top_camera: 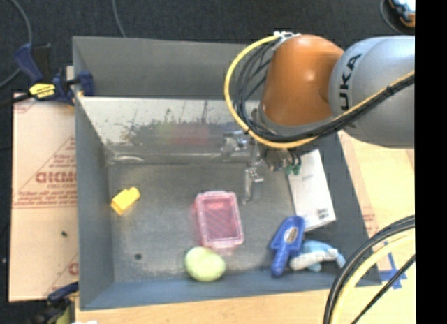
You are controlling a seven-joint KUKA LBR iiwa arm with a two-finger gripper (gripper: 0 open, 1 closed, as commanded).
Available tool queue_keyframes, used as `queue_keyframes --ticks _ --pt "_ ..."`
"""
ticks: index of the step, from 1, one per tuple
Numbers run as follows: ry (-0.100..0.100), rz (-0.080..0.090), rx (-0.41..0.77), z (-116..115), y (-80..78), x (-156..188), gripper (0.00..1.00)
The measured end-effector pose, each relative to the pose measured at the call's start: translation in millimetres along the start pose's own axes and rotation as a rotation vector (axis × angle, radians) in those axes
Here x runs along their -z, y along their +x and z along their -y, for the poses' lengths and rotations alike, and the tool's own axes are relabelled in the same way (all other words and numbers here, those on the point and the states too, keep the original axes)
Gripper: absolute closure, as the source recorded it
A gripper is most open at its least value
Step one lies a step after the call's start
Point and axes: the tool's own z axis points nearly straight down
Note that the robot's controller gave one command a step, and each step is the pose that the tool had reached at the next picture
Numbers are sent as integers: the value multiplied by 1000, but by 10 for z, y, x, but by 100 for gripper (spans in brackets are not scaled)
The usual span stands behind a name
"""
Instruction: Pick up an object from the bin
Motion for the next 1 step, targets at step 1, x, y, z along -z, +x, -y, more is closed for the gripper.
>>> queue_keyframes --ticks 1 --pt "-1 3 18 -90 193 -453 0"
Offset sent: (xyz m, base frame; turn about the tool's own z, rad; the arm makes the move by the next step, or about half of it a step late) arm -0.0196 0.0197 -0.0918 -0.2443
